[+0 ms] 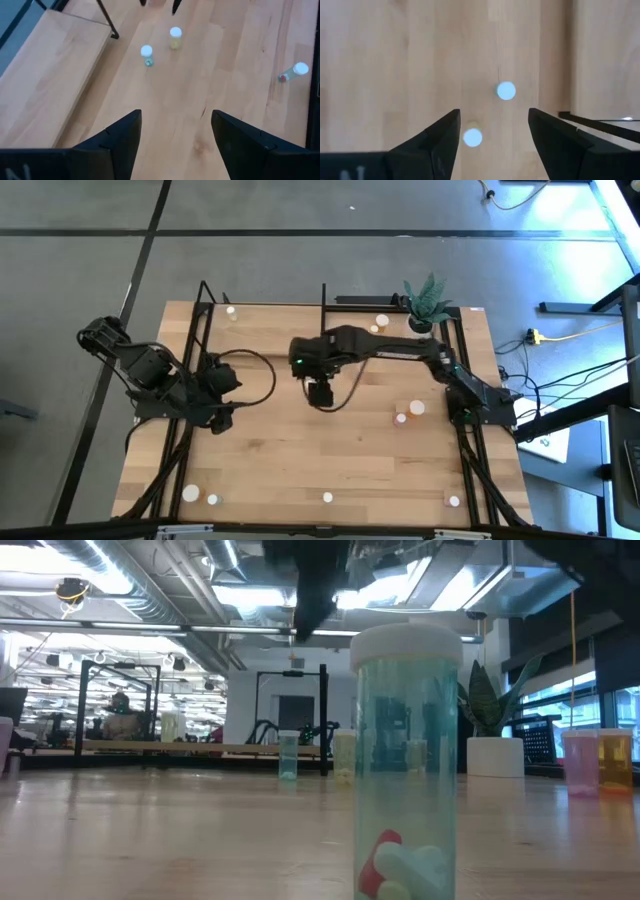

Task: Pick and place medicine bottles onto shelf by color
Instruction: Put the top green pill bottle on the shelf

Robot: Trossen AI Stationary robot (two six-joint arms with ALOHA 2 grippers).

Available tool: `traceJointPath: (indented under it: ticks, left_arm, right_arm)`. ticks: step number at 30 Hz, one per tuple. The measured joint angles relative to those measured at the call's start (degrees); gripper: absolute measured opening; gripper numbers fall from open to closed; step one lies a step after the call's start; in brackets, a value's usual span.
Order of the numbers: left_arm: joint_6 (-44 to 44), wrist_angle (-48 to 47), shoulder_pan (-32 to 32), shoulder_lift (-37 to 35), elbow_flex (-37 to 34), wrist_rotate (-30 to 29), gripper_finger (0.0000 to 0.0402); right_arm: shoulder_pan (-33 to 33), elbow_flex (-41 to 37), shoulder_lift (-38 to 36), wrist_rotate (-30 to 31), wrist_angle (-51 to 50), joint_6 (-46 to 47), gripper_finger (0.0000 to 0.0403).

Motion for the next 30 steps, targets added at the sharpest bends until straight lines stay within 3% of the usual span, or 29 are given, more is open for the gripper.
traceJointPath:
  ticks: [10,21,30]
  left_arm:
    - [12.26,7.59,7.69,3.69,0.0,3.64,0.0234]
    - [27.46,14.66,22.1,9.67,-0.19,16.47,0.0234]
    - [36.24,35.55,30.03,11.15,-13.43,29.16,0.0234]
  right_arm:
    - [4.17,0.02,-11.88,-0.01,0.11,1.4,0.0236]
    - [5.41,0.02,-21.12,0.17,-5.59,-0.5,0.0237]
    - [5.39,0.02,-26.77,0.14,-6.58,-0.22,0.0237]
